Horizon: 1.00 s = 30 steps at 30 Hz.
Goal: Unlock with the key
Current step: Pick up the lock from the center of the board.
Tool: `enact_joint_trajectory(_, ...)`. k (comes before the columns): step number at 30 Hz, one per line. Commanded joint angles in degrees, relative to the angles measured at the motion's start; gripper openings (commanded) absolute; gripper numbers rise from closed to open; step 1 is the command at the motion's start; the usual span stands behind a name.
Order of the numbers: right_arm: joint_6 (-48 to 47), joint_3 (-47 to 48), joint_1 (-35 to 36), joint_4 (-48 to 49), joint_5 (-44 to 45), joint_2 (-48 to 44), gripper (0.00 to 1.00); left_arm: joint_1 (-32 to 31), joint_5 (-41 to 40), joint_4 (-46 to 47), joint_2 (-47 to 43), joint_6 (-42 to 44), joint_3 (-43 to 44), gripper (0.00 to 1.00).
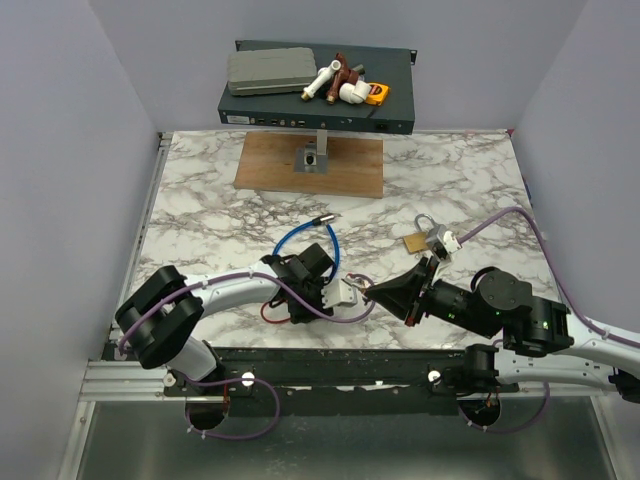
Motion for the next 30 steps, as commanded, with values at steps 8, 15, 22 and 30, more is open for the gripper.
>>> enact_joint_trajectory(8, -0.8, 0.6, 0.2, 0.4, 0.7, -0.9, 0.01, -0.6, 3.8, -2.2, -1.1, 1.5, -1.2, 0.52)
enact_joint_trajectory(15, -1.0, 1.0, 0.2, 0.1, 1.1, -1.5, 0.01, -1.8, -0.4, -0.2, 1.8, 1.9, -1.2, 0.56)
enact_joint_trajectory(22, -2.6, 4.0, 0.2, -1.1, 2.4, -0.8, 0.01, -4.2, -7.8, 3.7, 2.4, 3.9, -5.0, 0.00)
enact_joint_trajectory(30, -4.6, 7.2, 0.2, -2.6, 3.4, 0.1, 0.01, -3.3, -1.9, -13.5, -14.8, 9.6, 0.5, 0.00)
